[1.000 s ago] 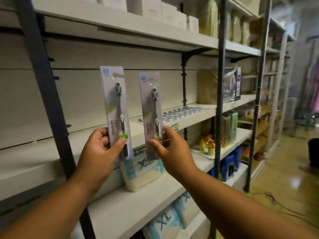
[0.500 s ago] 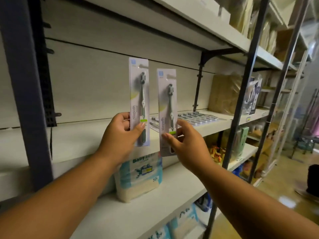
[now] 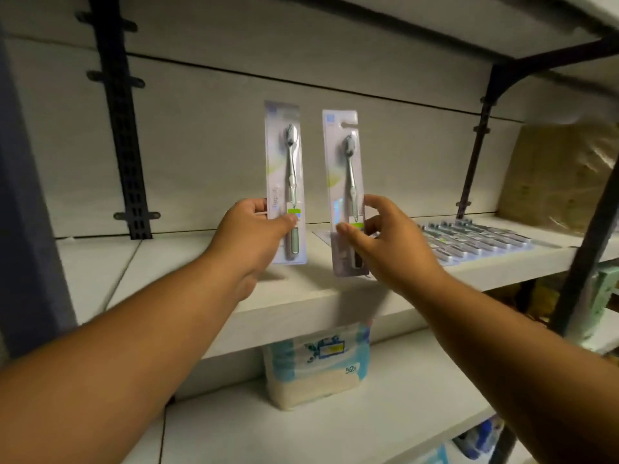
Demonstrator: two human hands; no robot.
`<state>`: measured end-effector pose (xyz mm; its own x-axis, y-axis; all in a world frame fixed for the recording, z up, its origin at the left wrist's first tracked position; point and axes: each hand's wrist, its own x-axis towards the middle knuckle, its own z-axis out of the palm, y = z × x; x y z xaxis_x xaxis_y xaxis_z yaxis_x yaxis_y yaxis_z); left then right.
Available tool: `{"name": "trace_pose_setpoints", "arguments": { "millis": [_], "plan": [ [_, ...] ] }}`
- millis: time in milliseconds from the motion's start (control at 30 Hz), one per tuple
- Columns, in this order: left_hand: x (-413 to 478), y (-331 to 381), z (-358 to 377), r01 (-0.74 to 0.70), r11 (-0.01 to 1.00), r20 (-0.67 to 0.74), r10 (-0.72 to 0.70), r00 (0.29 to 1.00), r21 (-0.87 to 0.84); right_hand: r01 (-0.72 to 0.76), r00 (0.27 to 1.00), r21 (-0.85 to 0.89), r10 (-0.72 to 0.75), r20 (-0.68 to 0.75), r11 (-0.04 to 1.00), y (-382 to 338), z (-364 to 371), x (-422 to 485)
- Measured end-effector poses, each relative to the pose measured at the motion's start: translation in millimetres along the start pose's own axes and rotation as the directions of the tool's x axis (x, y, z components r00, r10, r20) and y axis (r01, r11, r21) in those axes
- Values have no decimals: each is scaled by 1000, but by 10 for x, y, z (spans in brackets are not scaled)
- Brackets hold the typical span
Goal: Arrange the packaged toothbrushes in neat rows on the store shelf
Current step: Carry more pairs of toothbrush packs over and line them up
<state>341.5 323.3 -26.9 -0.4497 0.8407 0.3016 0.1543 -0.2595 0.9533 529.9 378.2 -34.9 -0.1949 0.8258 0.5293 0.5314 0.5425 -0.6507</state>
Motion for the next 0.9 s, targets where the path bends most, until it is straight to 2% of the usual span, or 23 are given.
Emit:
{"name": "trace_pose_setpoints", "arguments": {
  "millis": [133, 267, 400, 567, 667, 733, 833, 900],
  "plan": [
    [118, -16, 64, 30, 999, -75, -26, 997, 42, 66, 986, -40, -59, 154, 997, 109, 48, 239],
    [234, -44, 129, 105, 984, -136, -86, 987, 141, 129, 932, -134, -74, 354, 983, 240, 47, 457],
    [274, -99, 216, 165, 944, -167, -120, 979, 286, 368, 846, -325, -169, 505, 871, 297, 13, 603],
    [212, -238, 216, 180, 906, -269, -77, 960, 384, 484, 755, -403, -138, 641, 777, 250, 29, 779],
    [186, -256, 207, 156, 870, -270, -28, 963, 468, 603, 650, -452, -76, 756, 658, 178, 37, 823],
    [182, -267, 204, 153, 850, -257, -21, 966, 503, 587, 642, -458, -39, 766, 667, 151, 71, 829],
    [197, -295, 186, 153, 835, -241, -24, 970, 529, 527, 658, -421, -41, 752, 738, 160, 232, 809],
    [201, -322, 172, 156, 833, -231, -34, 972, 532, 531, 654, -429, -31, 756, 731, 137, 292, 808]
  ]
}}
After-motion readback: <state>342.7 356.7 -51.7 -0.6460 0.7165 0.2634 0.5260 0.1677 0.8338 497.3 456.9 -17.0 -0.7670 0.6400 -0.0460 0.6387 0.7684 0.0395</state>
